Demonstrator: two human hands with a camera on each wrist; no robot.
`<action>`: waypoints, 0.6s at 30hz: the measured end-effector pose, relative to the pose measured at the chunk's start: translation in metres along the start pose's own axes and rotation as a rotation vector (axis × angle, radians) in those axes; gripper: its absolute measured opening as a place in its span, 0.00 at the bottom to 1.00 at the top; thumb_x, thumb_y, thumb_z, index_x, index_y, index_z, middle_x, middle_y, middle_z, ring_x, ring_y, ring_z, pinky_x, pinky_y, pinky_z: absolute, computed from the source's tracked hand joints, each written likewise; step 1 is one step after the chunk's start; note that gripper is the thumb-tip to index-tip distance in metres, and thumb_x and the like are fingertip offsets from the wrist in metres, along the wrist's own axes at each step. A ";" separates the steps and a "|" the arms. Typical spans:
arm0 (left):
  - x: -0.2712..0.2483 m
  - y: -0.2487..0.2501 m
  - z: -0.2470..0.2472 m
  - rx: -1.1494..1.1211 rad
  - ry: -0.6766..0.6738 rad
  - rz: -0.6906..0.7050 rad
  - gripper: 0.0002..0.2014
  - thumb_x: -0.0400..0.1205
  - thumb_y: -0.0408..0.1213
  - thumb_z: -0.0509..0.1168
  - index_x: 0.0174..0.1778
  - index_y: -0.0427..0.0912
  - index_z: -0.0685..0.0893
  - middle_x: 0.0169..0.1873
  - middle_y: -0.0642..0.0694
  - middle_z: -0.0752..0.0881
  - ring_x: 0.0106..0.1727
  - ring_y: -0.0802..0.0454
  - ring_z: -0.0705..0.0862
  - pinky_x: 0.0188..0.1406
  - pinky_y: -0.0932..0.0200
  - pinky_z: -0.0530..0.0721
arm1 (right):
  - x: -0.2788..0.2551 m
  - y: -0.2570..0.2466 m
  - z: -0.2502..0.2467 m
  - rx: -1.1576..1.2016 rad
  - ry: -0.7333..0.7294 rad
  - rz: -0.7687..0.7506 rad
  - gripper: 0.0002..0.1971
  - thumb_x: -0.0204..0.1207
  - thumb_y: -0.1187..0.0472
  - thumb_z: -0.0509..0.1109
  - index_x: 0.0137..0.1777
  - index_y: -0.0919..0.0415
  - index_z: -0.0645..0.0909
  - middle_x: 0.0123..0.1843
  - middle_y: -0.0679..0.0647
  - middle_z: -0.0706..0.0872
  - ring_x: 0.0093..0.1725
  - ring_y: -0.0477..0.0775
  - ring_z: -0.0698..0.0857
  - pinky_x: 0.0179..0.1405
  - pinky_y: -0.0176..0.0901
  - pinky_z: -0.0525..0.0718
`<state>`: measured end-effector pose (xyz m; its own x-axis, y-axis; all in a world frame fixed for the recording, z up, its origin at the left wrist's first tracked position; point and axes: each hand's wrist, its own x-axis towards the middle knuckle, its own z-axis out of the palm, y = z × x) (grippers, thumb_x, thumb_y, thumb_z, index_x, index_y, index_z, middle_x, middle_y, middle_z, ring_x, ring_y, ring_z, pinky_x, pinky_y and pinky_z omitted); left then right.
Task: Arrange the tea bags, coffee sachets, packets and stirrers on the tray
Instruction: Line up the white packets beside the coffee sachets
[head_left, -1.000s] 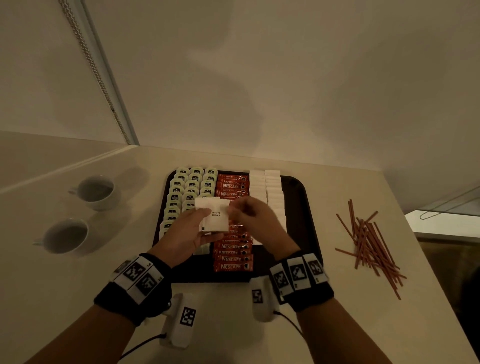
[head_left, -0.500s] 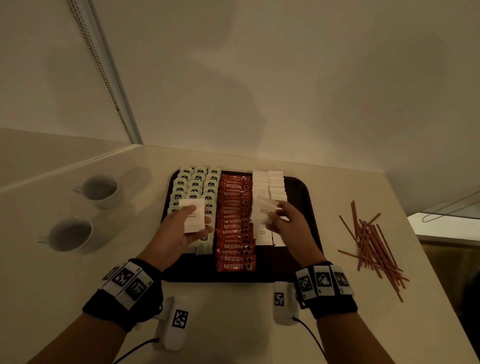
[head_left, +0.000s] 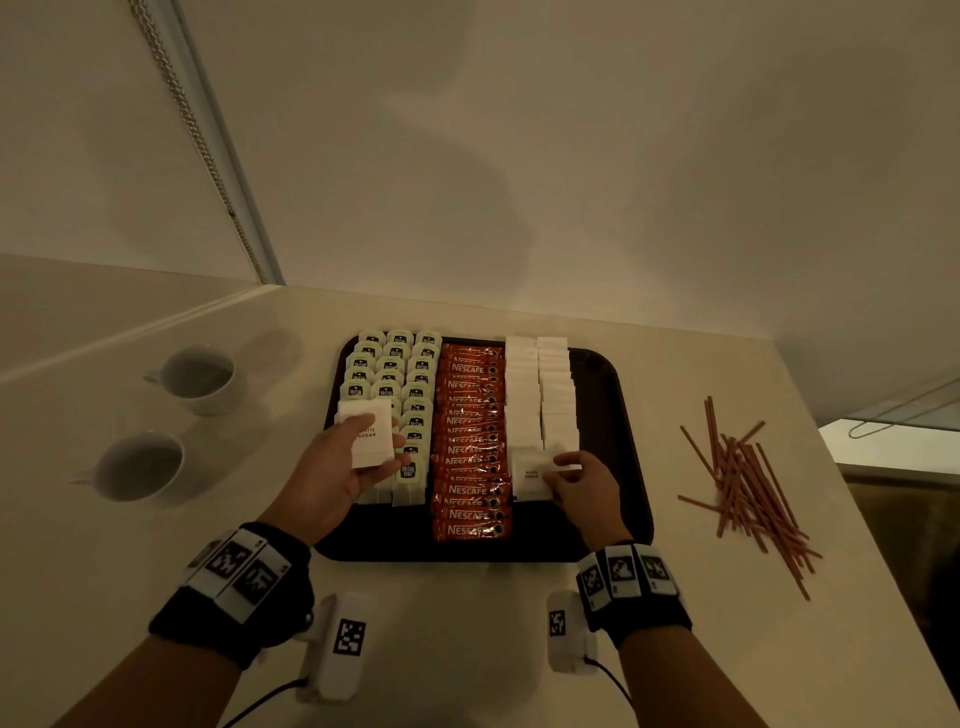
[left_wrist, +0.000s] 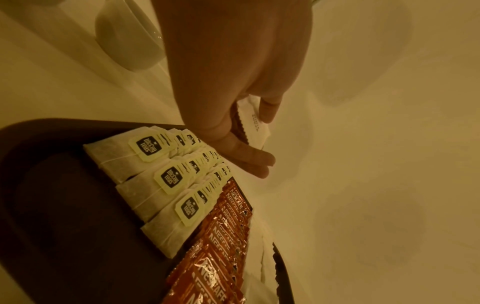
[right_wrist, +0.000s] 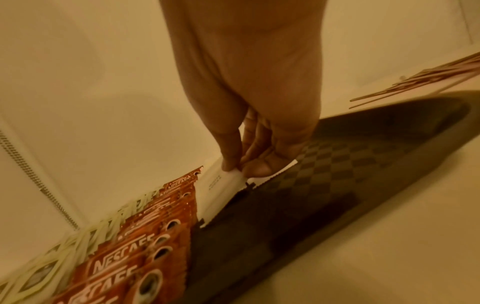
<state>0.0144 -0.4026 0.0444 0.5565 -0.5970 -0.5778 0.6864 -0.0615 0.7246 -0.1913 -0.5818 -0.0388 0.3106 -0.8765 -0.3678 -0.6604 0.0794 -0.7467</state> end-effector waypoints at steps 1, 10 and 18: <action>0.000 0.000 0.000 -0.002 -0.004 -0.001 0.10 0.87 0.37 0.56 0.55 0.36 0.80 0.42 0.36 0.86 0.32 0.47 0.89 0.30 0.62 0.88 | 0.001 -0.001 0.002 -0.002 0.011 0.000 0.09 0.75 0.63 0.72 0.53 0.56 0.79 0.53 0.55 0.84 0.53 0.52 0.84 0.52 0.43 0.85; -0.003 0.003 0.000 -0.056 -0.027 -0.015 0.20 0.87 0.46 0.54 0.68 0.37 0.74 0.44 0.32 0.85 0.41 0.38 0.86 0.28 0.59 0.89 | 0.001 -0.002 0.008 -0.061 0.047 -0.014 0.10 0.75 0.65 0.72 0.55 0.63 0.80 0.52 0.55 0.84 0.50 0.50 0.82 0.51 0.39 0.83; -0.002 0.001 0.004 -0.082 -0.063 -0.030 0.18 0.87 0.46 0.51 0.65 0.37 0.75 0.41 0.31 0.86 0.31 0.42 0.89 0.27 0.58 0.89 | -0.006 -0.014 0.005 -0.110 0.058 -0.093 0.11 0.76 0.61 0.73 0.56 0.63 0.79 0.46 0.50 0.81 0.46 0.47 0.83 0.34 0.24 0.72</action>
<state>0.0123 -0.4045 0.0475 0.5061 -0.6452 -0.5724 0.7400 -0.0160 0.6724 -0.1802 -0.5751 -0.0285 0.3355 -0.9040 -0.2651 -0.7025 -0.0526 -0.7097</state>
